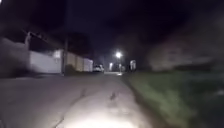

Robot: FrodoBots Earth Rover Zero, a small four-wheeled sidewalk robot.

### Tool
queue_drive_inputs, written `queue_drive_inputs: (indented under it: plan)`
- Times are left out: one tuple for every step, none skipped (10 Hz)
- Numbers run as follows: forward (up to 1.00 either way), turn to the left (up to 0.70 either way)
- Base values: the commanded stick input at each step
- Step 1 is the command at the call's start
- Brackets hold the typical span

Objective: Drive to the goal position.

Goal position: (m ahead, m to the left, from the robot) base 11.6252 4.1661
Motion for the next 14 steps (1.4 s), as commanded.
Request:
queue_drive_inputs:
  plan:
    - [0.50, 0.00]
    - [0.50, 0.00]
    - [0.50, 0.00]
    - [0.50, 0.00]
    - [0.50, 0.00]
    - [0.50, 0.00]
    - [0.50, 0.00]
    - [0.50, 0.00]
    - [0.50, 0.00]
    - [0.50, 0.00]
    - [0.50, 0.00]
    - [0.50, 0.00]
    - [0.50, 0.00]
    - [0.50, 0.00]
